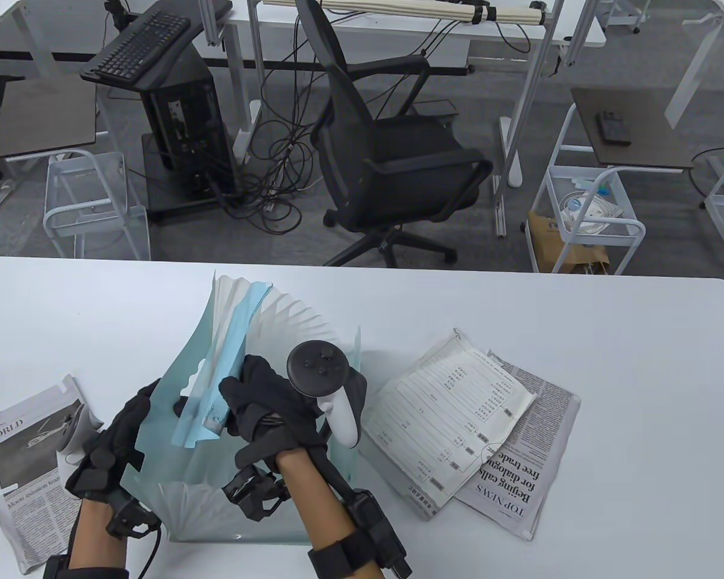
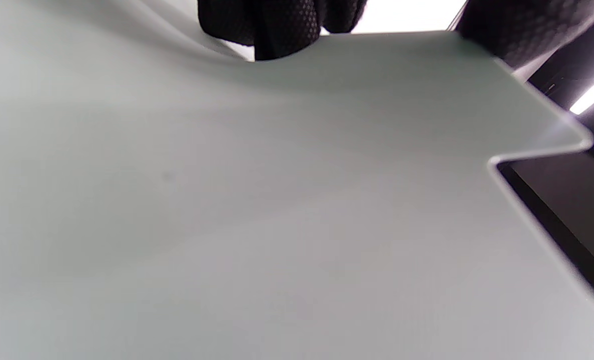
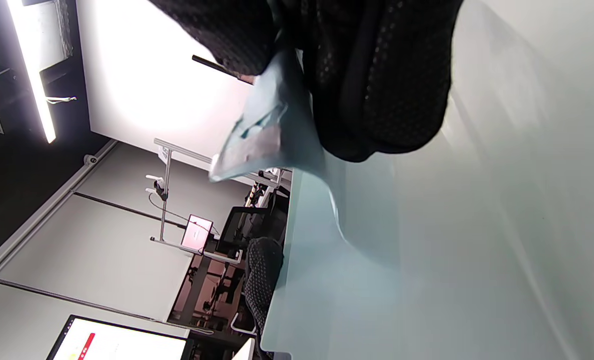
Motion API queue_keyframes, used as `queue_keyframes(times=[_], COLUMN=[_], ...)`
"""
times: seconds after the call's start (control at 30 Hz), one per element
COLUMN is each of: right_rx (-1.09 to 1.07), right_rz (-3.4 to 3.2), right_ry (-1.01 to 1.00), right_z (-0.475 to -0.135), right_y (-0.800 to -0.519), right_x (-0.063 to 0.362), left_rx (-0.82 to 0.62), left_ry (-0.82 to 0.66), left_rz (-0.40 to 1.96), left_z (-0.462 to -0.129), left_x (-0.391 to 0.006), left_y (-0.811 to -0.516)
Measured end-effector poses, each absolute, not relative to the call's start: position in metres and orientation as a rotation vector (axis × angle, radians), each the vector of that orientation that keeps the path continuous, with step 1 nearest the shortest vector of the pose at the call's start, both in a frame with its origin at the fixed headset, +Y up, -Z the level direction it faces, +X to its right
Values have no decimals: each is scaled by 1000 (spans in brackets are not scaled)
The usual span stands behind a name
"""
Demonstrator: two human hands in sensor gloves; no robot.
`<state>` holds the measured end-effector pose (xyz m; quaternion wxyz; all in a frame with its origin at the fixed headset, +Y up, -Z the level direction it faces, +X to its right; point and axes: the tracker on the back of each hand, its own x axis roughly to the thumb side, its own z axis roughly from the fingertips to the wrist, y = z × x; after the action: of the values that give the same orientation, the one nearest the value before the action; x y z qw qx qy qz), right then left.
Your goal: Sort materials into accordion folder compartments
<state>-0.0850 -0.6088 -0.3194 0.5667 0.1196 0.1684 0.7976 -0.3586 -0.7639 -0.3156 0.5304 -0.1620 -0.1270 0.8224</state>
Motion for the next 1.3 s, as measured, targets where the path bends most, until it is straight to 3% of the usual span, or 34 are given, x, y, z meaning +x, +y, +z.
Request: queue_keyframes(times=[0.4,0.87,1.3], right_rx=[317,151,-47], right_rz=[1924,2002,2118], right_ry=[354,132,-10], right_z=[-316,-302,-291], right_y=[-603,-589,-637], right_x=[-71,26,127], left_rx=[-386,-389,-383], left_ry=[-302,-291,-280], left_rz=[2008,1992,1964], left_z=[-315,-314,-314], left_x=[-360,-360,-359], left_y=[-767,-767,-766])
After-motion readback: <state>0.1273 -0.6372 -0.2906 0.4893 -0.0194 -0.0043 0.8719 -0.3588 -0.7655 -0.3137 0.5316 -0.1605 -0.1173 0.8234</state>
